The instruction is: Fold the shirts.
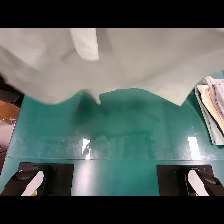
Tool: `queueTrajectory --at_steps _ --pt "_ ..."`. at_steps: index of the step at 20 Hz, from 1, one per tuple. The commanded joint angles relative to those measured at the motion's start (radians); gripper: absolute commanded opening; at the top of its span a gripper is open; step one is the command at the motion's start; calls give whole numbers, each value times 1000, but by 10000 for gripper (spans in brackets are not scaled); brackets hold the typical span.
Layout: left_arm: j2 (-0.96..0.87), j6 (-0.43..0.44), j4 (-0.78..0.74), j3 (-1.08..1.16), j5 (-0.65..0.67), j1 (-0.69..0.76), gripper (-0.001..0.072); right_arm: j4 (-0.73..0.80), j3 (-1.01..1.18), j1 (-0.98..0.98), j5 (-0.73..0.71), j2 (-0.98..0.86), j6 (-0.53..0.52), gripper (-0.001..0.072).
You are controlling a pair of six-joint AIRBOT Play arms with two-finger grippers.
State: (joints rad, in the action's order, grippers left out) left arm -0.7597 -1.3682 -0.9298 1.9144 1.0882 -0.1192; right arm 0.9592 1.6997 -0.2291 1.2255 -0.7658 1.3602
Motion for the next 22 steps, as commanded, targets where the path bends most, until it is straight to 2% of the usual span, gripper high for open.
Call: queueTrajectory --at_steps 1,3,6,9,13,17,20,22 --pt "6 -55 1 247 -3 -1 35 11 183 -63 73 -3 1 16" --pt "6 -76 26 310 1 -1 35 10 268 -102 158 -26 2 16" --pt "3 -76 47 291 48 -1 34 9 383 -122 298 -95 22 16" --pt "3 -76 47 62 99 -1 35 3 369 -73 386 -184 45 16" --pt "-68 -71 42 -309 161 -1 35 17 153 79 440 -327 46 16" --pt "-244 -11 15 -568 149 -1 35 146 -24 219 424 -529 47 16" --pt "-432 -3 -10 -622 53 -1 35 168 -92 254 350 -705 47 16" --pt "-539 51 26 -622 -53 -1 36 167 -90 255 280 -807 47 16"
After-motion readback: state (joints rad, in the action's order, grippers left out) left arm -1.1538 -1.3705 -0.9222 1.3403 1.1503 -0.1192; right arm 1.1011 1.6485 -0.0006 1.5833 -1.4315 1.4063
